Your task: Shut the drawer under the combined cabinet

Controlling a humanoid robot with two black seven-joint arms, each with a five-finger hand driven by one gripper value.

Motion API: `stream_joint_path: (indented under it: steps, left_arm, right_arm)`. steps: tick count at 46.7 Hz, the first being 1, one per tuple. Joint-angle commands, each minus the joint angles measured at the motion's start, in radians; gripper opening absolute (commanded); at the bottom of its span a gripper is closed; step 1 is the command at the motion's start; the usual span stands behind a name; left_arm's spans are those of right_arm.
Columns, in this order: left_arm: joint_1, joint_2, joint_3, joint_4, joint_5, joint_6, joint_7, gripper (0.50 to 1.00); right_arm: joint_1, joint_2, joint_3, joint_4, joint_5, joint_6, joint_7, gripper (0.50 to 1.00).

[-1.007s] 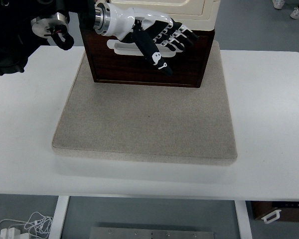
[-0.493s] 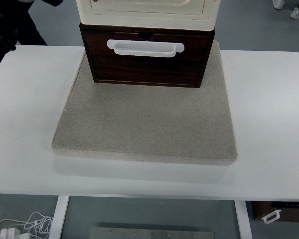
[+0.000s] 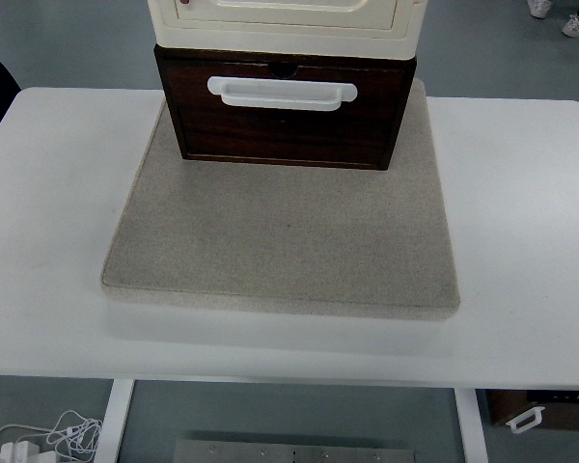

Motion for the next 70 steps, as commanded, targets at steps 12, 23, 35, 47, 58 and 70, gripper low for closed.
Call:
stream_joint_path:
  steps: [12, 23, 35, 47, 58, 70]
  left_arm:
    - [-0.007, 0.089, 0.002, 0.268, -0.124, 0.045, 0.006, 0.996]
    - [0.002, 0.071, 0.057, 0.478, -0.138, 0.066, 0.025, 0.996]
    - [0.008, -0.024, 0.054, 0.635, -0.152, 0.066, 0.098, 0.996]
    - [0.085, -0.084, 0.054, 0.675, -0.302, 0.065, 0.100, 0.996]
    - [0.165, -0.112, 0.055, 0.675, -0.338, 0.036, 0.101, 0.996]
    - [0.225, -0.138, 0.054, 0.675, -0.339, -0.102, 0.101, 0.999]
  right_arm:
    - [0.000, 0.000, 0.000, 0.000, 0.000, 0.000, 0.000, 0.952]
    - [0.000, 0.000, 0.000, 0.000, 0.000, 0.000, 0.000, 0.952]
    - [0.000, 0.000, 0.000, 0.000, 0.000, 0.000, 0.000, 0.952]
    - [0.000, 0.000, 0.000, 0.000, 0.000, 0.000, 0.000, 0.952]
    - [0.000, 0.000, 0.000, 0.000, 0.000, 0.000, 0.001, 0.952]
    - [0.000, 0.000, 0.000, 0.000, 0.000, 0.000, 0.000, 0.952]
